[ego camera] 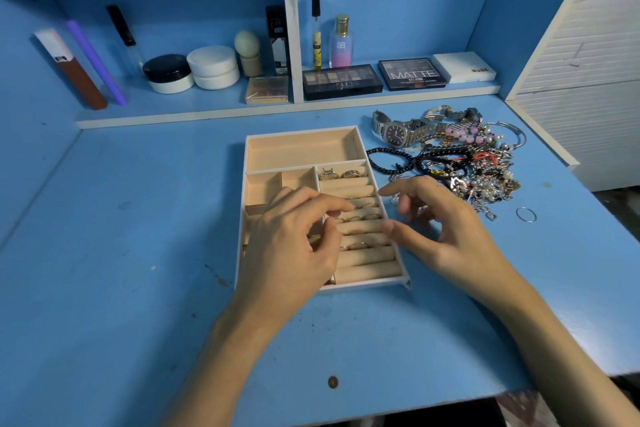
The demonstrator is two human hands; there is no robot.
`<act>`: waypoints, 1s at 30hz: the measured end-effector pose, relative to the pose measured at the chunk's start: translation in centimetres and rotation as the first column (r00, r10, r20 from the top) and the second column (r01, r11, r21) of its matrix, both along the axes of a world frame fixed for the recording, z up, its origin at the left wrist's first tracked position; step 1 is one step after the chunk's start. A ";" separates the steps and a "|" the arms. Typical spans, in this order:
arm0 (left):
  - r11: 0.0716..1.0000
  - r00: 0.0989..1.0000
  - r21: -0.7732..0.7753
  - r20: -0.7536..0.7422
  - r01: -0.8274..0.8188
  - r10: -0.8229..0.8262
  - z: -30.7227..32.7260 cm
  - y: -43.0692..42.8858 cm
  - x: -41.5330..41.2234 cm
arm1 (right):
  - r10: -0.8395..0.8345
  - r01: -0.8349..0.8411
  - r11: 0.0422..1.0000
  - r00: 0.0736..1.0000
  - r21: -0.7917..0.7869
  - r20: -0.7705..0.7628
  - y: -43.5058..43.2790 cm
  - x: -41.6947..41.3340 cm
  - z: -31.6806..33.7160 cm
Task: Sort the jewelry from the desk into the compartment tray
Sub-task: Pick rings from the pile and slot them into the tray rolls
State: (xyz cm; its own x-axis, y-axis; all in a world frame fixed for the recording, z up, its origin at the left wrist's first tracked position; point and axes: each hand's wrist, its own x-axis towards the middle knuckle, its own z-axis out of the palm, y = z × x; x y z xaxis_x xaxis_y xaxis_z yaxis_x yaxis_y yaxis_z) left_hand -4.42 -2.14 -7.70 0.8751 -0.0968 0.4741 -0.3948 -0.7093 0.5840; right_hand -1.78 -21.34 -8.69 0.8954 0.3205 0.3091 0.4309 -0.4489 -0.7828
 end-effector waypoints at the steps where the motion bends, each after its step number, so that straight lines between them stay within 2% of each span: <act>1: 1.000 1.000 0.001 0.001 0.001 -0.001 0.1 0.0 0.1 | -0.018 0.019 0.998 1.000 0.053 -0.015 0.0 0.1 0.2; 4: 1.000 1.000 -0.002 0.002 0.003 -0.003 0.7 -0.4 0.4 | -0.089 0.098 0.982 0.994 0.162 -0.061 -0.8 0.8 0.7; 6: 1.000 1.000 0.019 0.009 0.012 -0.012 1.2 -1.3 0.7 | -0.142 0.154 0.974 0.987 0.167 -0.082 -1.9 1.4 0.8; 8: 0.999 0.999 0.032 0.019 0.040 -0.040 1.5 -2.7 1.2 | -0.199 0.206 0.974 0.977 0.090 -0.075 -3.4 1.8 0.9; 10: 0.996 0.996 0.009 0.005 0.087 -0.087 1.6 -4.6 1.8 | -0.260 0.258 0.964 0.965 -0.068 -0.031 -5.3 1.9 1.1; 15: 0.978 0.974 0.004 -0.086 0.209 -0.208 1.6 -8.9 2.9 | -0.365 0.362 0.880 0.930 -0.307 0.051 -9.9 1.7 2.1; 20: 0.972 0.962 0.058 -0.170 0.226 -0.214 1.2 -11.7 3.8 | -0.402 0.301 0.807 0.910 -0.508 -0.100 -12.8 1.5 2.7; 26: 0.976 0.966 0.055 -0.169 0.210 -0.198 1.0 -12.8 3.8 | -0.464 0.333 0.769 0.878 -0.546 -0.118 -13.5 1.6 2.4; 30: 0.984 0.975 0.041 -0.151 0.172 -0.164 1.1 -12.6 3.9 | -0.481 0.337 0.783 0.861 -0.523 -0.165 -13.6 1.8 2.4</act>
